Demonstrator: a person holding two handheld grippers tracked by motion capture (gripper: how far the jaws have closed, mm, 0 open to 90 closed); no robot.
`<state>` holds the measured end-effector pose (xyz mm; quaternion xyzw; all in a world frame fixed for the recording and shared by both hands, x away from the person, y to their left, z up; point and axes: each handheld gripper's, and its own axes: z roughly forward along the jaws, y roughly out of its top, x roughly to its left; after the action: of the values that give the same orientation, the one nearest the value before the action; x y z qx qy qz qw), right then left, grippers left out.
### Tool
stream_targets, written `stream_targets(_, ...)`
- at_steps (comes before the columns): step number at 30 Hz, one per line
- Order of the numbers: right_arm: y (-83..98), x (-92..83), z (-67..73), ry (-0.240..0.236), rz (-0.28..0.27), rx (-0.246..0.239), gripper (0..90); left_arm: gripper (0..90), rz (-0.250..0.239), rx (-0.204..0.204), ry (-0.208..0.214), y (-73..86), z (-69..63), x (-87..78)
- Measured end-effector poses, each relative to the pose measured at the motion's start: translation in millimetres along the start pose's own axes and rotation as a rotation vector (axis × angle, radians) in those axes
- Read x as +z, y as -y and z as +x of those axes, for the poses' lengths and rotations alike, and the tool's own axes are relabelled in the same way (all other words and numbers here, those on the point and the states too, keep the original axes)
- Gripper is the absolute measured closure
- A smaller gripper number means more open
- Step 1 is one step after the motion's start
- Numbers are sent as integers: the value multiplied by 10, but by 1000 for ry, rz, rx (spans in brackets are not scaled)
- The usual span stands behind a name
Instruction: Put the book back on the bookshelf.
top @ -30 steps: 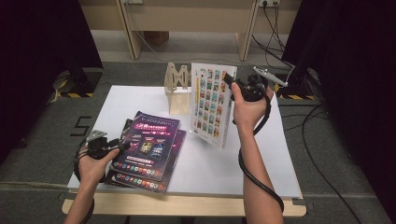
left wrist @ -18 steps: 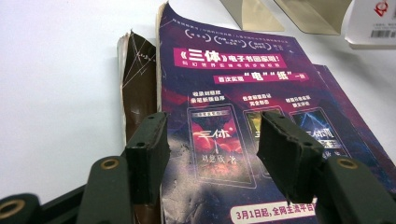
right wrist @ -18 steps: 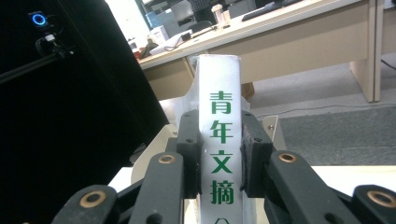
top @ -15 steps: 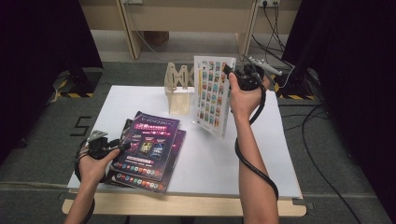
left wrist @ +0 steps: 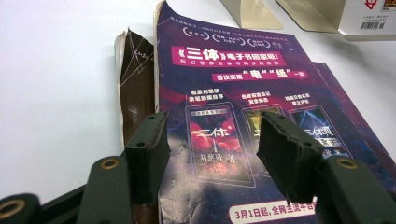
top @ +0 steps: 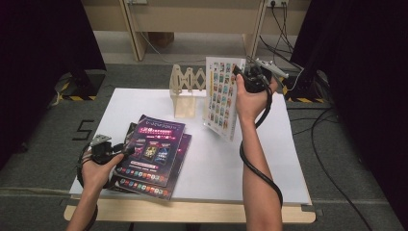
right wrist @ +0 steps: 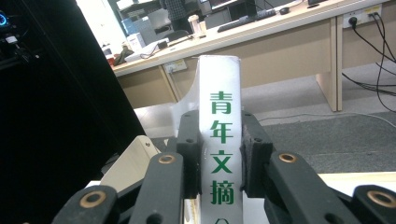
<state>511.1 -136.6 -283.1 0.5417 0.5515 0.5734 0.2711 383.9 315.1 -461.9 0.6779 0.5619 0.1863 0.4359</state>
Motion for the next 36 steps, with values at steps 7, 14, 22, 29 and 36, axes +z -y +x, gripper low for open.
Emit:
stream_targets(7, -4, -25, 23, 22, -7, -24, 744, 418, 0, 2, 1, -1, 1, -1)
stream_targets(14, 9, 17, 84, 53, -11, -49, 744, 420, -5, 9, 4, -1, -11, -1)
stream_targets(22, 2, 129, 168, 83, -28, -69, 744, 419, -3, 13, 5, 0, -22, 4)
stream_targets(29, -31, 263, 218, 111, -50, -88, 744, 419, -2, 11, 7, 9, -19, 10)
stream_targets(36, -25, 388, 242, 119, -63, -97, 744, 419, 1, 7, 1, 25, -14, 8)
